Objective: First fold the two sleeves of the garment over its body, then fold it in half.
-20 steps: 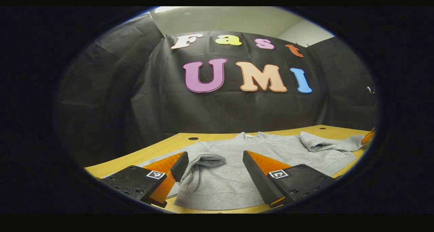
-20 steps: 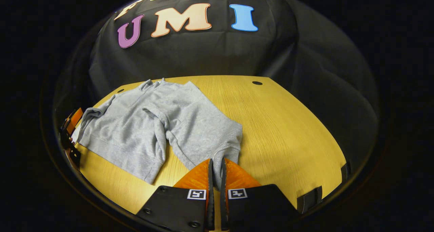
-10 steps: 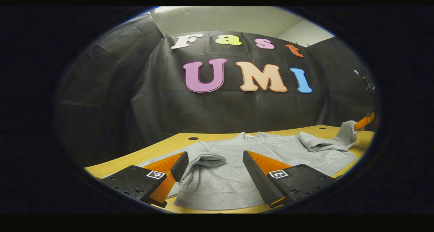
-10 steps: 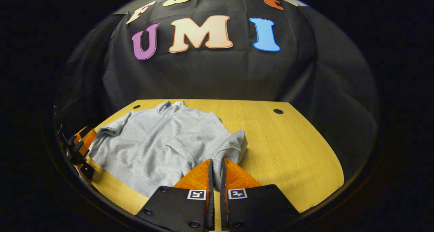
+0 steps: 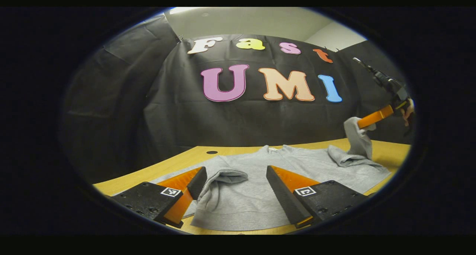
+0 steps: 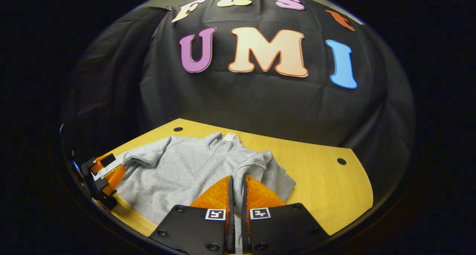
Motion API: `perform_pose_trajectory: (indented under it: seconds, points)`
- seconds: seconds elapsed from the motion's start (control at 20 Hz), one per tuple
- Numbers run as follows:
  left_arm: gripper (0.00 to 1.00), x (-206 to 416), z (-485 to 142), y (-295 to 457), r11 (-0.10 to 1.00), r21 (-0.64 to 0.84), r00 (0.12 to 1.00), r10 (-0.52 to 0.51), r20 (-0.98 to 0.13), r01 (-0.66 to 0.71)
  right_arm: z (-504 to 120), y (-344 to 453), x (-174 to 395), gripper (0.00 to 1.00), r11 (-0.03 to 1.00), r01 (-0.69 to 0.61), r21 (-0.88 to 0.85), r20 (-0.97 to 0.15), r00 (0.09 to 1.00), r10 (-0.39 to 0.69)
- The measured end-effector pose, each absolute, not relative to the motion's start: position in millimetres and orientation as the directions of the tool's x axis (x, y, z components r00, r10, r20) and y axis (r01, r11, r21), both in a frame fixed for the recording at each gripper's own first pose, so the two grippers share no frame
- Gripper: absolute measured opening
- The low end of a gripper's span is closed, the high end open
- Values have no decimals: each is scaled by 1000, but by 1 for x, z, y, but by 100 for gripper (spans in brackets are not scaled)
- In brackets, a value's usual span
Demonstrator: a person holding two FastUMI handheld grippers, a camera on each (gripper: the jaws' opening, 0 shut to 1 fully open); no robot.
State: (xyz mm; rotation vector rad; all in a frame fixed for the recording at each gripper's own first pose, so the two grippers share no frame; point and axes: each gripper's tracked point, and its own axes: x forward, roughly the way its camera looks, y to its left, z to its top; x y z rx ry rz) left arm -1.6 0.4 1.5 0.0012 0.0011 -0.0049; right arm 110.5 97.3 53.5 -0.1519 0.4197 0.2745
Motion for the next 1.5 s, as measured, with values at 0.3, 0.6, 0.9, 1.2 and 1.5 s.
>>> perform_pose_trajectory:
  seconds: [0.3, 0.6, 0.9, 1.2, 1.5]
  points:
    - [95, -1, 2, 0, 1000, 1, 1000, -8, -2, 8, 46, 208, 151, 9, 900, -431, -67, -425, 829, 365]
    - [94, -2, 3, 0, 1000, 0, 1000, -10, -3, 10, 26, 309, 180, 9, 851, -525, -1, -435, 766, 472]
    - [95, -2, 3, -1, 1000, 0, 1000, -10, -3, 10, -34, 358, 196, 8, 826, -563, 43, -496, 705, 507]
    - [95, -3, 2, 0, 1000, 0, 1000, -10, -4, 10, -67, 376, 198, 27, 799, -594, 95, -523, 653, 548]
    - [95, -4, 3, 0, 1000, 0, 1000, -14, -4, 14, -58, 364, 203, 92, 799, -602, -6, -506, 691, 516]
